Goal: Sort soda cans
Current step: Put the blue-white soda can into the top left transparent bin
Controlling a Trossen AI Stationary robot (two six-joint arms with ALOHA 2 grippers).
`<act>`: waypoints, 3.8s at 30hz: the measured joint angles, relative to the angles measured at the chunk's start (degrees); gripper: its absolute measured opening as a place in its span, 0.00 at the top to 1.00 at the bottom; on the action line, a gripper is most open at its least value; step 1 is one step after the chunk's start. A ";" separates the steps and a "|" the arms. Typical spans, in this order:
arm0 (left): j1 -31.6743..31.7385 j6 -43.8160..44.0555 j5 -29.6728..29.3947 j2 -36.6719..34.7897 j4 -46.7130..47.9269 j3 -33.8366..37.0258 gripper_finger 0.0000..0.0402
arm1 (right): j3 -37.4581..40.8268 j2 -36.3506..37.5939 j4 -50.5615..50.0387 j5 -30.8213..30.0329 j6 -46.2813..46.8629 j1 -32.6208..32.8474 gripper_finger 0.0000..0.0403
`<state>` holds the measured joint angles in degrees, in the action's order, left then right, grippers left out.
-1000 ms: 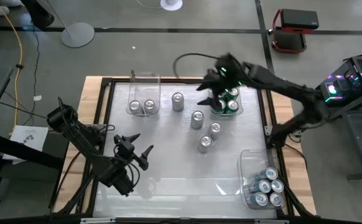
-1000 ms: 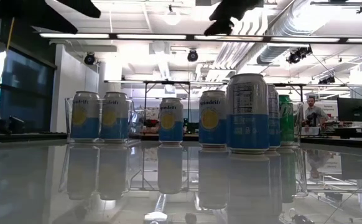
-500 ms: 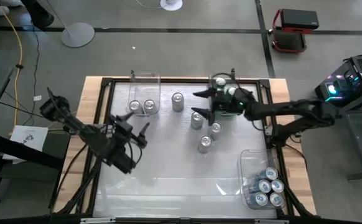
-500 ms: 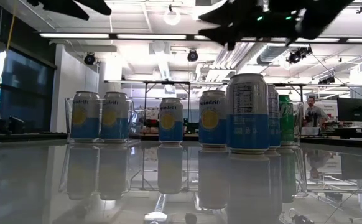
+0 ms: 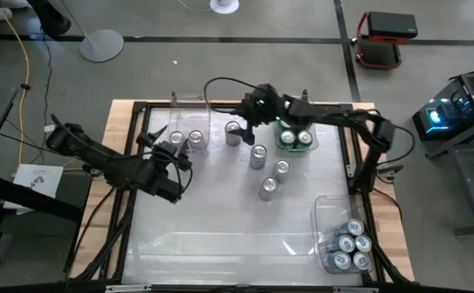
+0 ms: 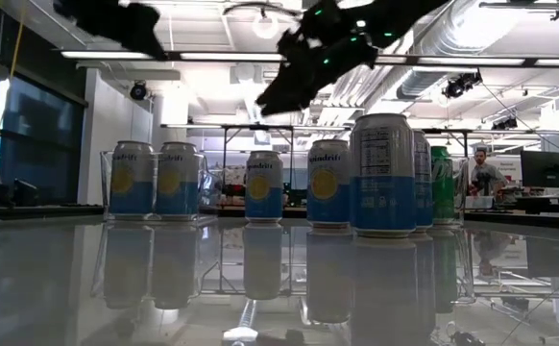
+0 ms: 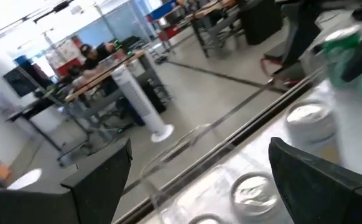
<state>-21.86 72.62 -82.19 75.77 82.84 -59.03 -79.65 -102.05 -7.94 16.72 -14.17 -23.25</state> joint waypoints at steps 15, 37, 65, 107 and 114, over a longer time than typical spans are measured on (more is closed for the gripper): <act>0.37 13.66 1.09 -4.24 -0.54 10.24 0.11 | -15.49 -13.91 -18.76 -3.98 -2.84 -2.08 0.14; 0.11 15.05 19.99 -4.60 -3.82 10.24 0.11 | -9.43 -13.97 -11.05 -8.02 -4.15 1.68 0.31; -9.82 15.80 11.07 -15.33 -3.61 6.28 0.11 | -54.12 -35.11 -21.63 -11.32 0.42 2.47 0.31; -9.77 15.76 11.20 -15.22 -3.75 6.32 0.11 | -50.78 -38.74 -23.00 -5.10 -1.31 2.14 0.24; -9.77 15.76 11.20 -15.22 -3.82 6.32 0.11 | -50.78 -38.74 -22.79 -4.72 -2.76 1.92 0.18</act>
<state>-31.64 88.38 -70.98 60.55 79.02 -52.71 -130.43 -140.79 -30.73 12.00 -16.93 -21.33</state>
